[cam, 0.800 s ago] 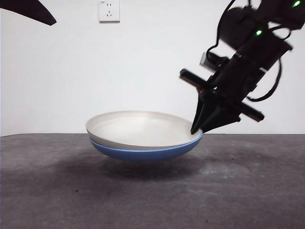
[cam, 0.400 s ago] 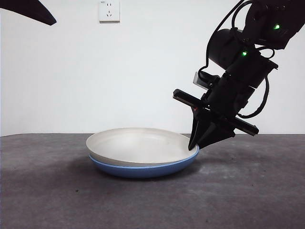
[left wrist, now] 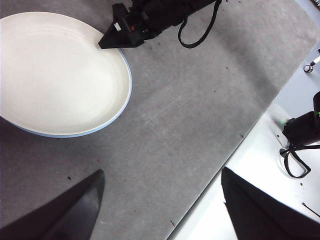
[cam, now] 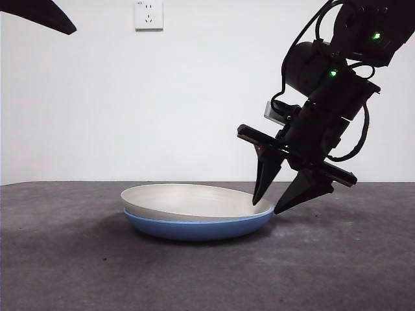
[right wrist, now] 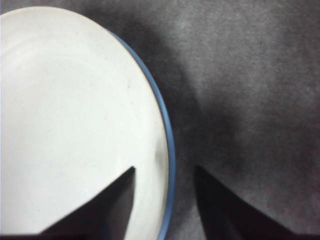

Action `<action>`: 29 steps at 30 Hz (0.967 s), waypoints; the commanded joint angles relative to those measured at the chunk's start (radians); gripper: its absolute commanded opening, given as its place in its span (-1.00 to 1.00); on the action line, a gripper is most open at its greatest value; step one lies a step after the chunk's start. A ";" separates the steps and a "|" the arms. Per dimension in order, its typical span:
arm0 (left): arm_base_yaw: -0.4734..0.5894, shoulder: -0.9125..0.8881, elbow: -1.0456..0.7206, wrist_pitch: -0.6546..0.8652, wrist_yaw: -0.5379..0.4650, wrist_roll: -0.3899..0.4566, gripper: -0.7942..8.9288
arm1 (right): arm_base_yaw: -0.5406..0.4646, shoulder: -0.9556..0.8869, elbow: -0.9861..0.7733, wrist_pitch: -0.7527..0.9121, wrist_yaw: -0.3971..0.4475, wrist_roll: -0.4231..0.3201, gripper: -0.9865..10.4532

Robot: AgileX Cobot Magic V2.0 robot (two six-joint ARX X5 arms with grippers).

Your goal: Pick up the white plate, put it on the blue plate, put it on desk

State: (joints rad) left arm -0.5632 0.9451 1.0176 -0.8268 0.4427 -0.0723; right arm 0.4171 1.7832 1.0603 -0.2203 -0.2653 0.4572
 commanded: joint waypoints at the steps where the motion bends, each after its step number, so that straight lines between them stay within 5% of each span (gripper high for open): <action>1: -0.006 0.005 0.010 0.010 0.003 -0.004 -0.07 | 0.006 0.011 0.021 0.006 0.004 0.006 -0.43; 8: -0.006 0.005 0.010 0.010 0.003 -0.004 -0.07 | 0.006 -0.072 0.021 -0.008 0.008 -0.006 -0.43; 14: -0.006 0.005 0.010 0.010 0.003 -0.004 -0.07 | 0.006 -0.238 0.021 -0.095 0.008 -0.093 -0.43; 21: -0.006 0.005 0.010 0.011 0.003 -0.003 -0.07 | 0.028 -0.500 0.021 -0.304 -0.002 -0.228 -0.43; 29: -0.006 0.005 0.010 0.011 0.003 -0.003 -0.07 | 0.065 -0.729 0.021 -0.559 -0.034 -0.293 -0.43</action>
State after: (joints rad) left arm -0.5632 0.9451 1.0176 -0.8268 0.4427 -0.0723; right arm 0.4740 1.0519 1.0626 -0.7658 -0.2951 0.1936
